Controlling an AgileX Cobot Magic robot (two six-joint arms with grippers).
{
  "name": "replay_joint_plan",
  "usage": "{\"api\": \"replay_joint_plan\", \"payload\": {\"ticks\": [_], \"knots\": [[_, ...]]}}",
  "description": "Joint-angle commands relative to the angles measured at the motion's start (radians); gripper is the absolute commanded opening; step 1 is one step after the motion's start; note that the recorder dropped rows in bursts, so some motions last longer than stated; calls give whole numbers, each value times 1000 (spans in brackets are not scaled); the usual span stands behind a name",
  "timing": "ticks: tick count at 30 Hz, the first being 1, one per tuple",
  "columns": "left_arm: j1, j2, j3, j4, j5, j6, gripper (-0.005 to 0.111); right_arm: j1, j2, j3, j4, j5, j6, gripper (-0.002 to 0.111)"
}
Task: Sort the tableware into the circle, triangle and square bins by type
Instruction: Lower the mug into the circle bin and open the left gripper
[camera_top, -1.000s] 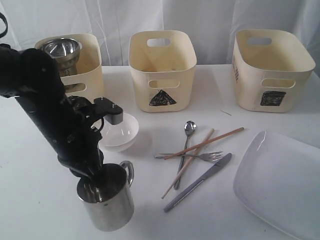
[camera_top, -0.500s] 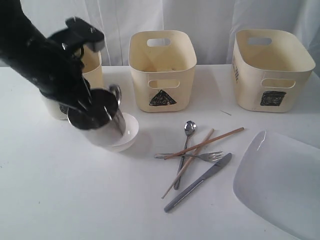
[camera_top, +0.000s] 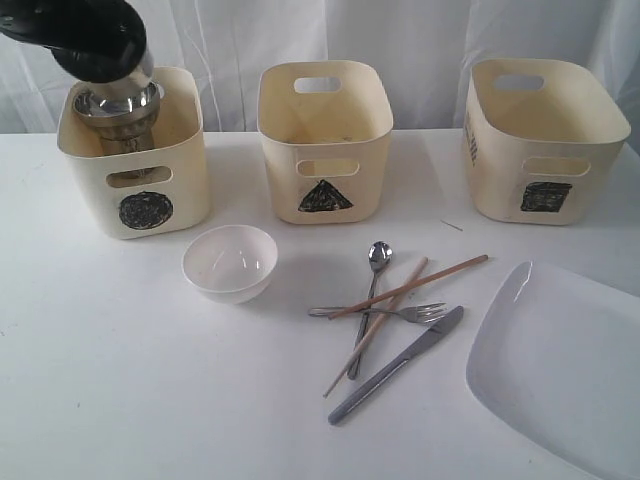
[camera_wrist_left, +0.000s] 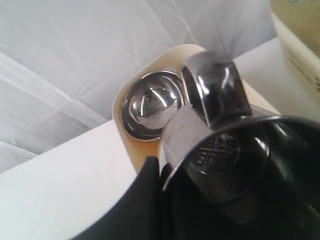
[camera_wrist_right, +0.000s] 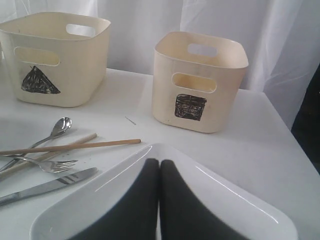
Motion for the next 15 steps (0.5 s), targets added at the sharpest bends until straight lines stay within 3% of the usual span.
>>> {"api": "replay_joint_plan", "payload": {"ticks": [1, 15], "knots": [[59, 54, -10, 13, -93, -49, 0, -6, -6, 5, -3, -6, 6, 0], [84, 205, -19, -18, -206, -111, 0, -6, -6, 5, -3, -6, 6, 0]]}}
